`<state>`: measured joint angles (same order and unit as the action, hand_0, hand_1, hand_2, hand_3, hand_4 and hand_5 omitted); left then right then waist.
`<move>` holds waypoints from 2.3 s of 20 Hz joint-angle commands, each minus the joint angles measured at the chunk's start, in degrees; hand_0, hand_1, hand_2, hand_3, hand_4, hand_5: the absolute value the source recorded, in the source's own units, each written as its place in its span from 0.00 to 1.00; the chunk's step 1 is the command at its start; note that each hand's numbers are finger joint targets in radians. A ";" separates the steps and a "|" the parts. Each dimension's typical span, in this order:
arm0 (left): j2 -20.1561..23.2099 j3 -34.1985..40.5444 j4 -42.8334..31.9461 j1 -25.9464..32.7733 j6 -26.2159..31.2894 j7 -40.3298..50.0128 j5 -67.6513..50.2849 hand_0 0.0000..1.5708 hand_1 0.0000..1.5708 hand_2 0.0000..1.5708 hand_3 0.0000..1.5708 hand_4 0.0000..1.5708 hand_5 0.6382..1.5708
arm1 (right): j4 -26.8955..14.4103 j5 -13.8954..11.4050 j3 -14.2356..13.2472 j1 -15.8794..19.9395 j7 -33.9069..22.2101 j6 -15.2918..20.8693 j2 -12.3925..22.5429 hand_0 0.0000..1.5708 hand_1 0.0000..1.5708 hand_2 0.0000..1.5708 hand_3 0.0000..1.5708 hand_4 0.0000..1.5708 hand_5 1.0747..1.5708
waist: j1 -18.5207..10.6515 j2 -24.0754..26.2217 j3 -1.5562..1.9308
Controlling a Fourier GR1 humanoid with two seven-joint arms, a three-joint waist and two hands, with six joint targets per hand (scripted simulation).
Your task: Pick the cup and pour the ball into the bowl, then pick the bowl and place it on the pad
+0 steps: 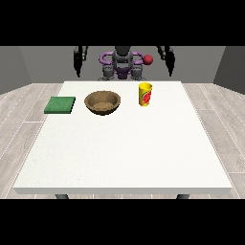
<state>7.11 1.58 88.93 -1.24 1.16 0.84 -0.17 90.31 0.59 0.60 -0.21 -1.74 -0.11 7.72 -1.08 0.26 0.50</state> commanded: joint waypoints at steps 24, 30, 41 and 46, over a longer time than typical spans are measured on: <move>-4.45 3.77 -1.47 -17.90 -1.32 -7.37 -8.61 0.00 0.00 0.00 0.00 0.00 0.99 | 9.65 0.03 9.88 21.61 -7.17 18.13 -5.87 0.00 0.00 0.26 0.45 0.50 0.99 | 2.59 -6.46 -0.53; -7.03 -1.02 -5.57 -11.39 -2.13 -19.11 -6.24 0.00 0.00 0.00 0.00 0.00 0.98 | 5.25 1.28 2.33 25.85 -4.92 16.39 -1.41 0.00 0.00 0.25 0.44 0.44 1.00 | 1.07 -10.46 -0.53; -4.64 2.76 -21.53 -16.29 0.17 -31.84 -3.83 0.00 0.00 0.00 0.00 0.00 0.96 | -6.68 1.58 -3.69 30.24 2.12 13.51 1.05 0.00 0.00 0.27 0.37 0.42 0.99 | -0.08 -13.13 -0.52; -3.65 6.35 -32.41 -19.05 -0.70 -37.01 -4.09 0.00 0.00 0.00 0.00 0.00 0.96 | -4.15 2.08 -3.98 32.30 -3.80 11.93 3.02 0.00 0.00 0.26 0.38 0.42 0.99 | 3.84 -11.09 -0.54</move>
<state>1.62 4.56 63.82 -17.25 0.40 -32.50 -3.69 84.91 2.12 -2.89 30.12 -2.55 13.12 9.39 0.34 -10.88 -0.01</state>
